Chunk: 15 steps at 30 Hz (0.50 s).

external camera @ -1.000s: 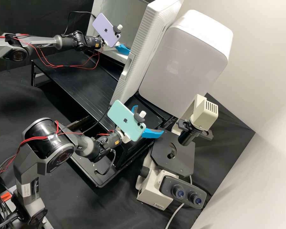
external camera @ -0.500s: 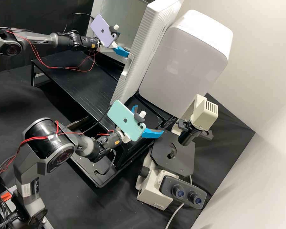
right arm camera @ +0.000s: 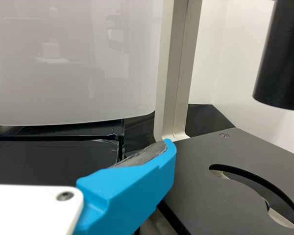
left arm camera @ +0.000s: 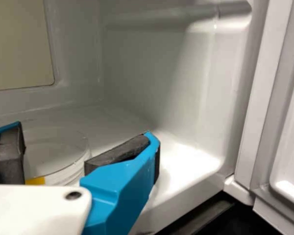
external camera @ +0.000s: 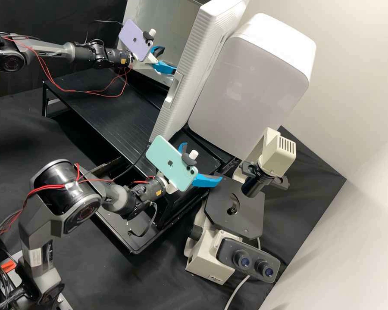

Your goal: Take the petri dish out of the incubator

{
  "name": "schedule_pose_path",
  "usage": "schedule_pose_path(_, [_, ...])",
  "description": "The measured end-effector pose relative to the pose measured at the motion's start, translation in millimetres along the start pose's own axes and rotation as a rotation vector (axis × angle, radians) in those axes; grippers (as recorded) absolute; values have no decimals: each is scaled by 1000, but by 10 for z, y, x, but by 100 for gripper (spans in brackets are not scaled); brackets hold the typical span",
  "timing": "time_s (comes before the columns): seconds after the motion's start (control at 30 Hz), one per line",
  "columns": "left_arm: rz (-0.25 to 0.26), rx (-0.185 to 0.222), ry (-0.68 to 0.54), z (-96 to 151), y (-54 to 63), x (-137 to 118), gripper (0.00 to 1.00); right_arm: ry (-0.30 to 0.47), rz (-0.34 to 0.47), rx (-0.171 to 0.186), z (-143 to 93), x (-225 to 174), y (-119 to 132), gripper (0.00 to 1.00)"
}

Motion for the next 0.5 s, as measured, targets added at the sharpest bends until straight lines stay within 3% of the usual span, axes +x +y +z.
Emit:
schedule_pose_path(0.13, [1,-2,0,1,3,-2,0,0,0,0,0,0,0,100])
schedule_pose_path(0.17, [1,-2,0,1,3,-2,100,0,0,0,0,0,0,100])
schedule_pose_path(0.3, [4,-31,-4,5,6,-2,100,0,0,0,0,0,0,100])
schedule_pose_path(0.5, [2,-10,-13,30,7,-5,100,0,0,0,0,0,0,100])
